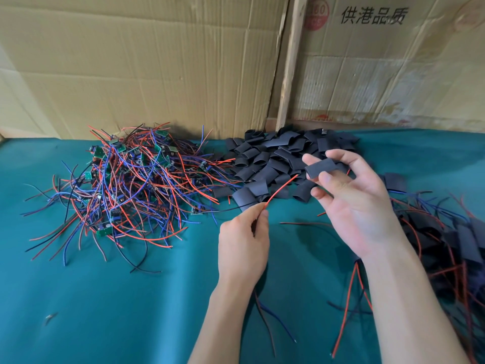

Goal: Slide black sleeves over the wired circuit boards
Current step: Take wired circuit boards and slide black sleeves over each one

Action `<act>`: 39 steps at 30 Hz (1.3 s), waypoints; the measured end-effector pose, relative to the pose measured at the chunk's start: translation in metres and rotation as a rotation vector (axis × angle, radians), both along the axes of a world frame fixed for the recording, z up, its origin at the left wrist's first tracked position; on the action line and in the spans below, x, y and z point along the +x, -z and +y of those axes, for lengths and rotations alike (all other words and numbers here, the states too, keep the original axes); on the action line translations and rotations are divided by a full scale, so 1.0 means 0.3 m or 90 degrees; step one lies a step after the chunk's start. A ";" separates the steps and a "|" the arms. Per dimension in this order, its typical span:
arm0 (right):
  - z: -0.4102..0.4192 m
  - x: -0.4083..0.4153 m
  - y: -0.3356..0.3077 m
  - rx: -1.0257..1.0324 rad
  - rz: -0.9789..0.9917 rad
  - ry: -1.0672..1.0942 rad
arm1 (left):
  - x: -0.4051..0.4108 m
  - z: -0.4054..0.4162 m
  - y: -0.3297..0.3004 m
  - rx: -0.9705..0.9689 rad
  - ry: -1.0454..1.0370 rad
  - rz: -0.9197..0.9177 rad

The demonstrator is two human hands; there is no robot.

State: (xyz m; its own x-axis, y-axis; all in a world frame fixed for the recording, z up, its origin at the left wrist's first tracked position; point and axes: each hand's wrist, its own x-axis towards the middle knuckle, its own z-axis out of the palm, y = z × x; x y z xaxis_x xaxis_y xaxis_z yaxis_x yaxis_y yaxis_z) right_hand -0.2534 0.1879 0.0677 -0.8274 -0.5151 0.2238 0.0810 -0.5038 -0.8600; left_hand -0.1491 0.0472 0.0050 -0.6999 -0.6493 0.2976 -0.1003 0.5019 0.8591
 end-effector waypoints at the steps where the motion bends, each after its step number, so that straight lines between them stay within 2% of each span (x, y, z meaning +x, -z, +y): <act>1: 0.001 -0.001 0.001 0.004 0.000 0.001 | 0.000 0.001 0.000 -0.001 0.000 -0.001; 8: -0.003 0.003 0.001 0.033 0.023 -0.007 | -0.004 0.002 0.005 -0.007 -0.001 -0.012; 16: -0.047 0.028 0.033 0.199 0.106 0.020 | 0.010 0.010 -0.015 -0.024 0.045 0.025; 18: -0.063 0.037 0.047 0.231 0.097 -0.003 | 0.010 0.017 -0.022 0.016 0.067 0.046; 21: -0.080 0.047 0.060 0.277 0.089 -0.034 | 0.009 0.008 -0.032 0.175 0.118 0.045; 23: -0.081 0.045 0.060 0.283 0.080 -0.024 | 0.010 0.000 -0.031 0.228 0.169 0.033; 36: -0.126 0.079 0.076 0.347 0.084 -0.020 | 0.021 0.000 -0.030 0.137 0.127 0.034; 39: -0.131 0.083 0.075 0.337 0.091 -0.040 | 0.019 -0.013 -0.020 0.162 0.123 0.040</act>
State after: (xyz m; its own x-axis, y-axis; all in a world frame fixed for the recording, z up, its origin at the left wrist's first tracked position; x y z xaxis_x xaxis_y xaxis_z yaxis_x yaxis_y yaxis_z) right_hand -0.2286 0.1487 0.0453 -0.7719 -0.6350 0.0290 -0.0393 0.0021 -0.9992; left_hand -0.1435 0.0432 0.0111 -0.8029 -0.5654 0.1890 0.0330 0.2744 0.9610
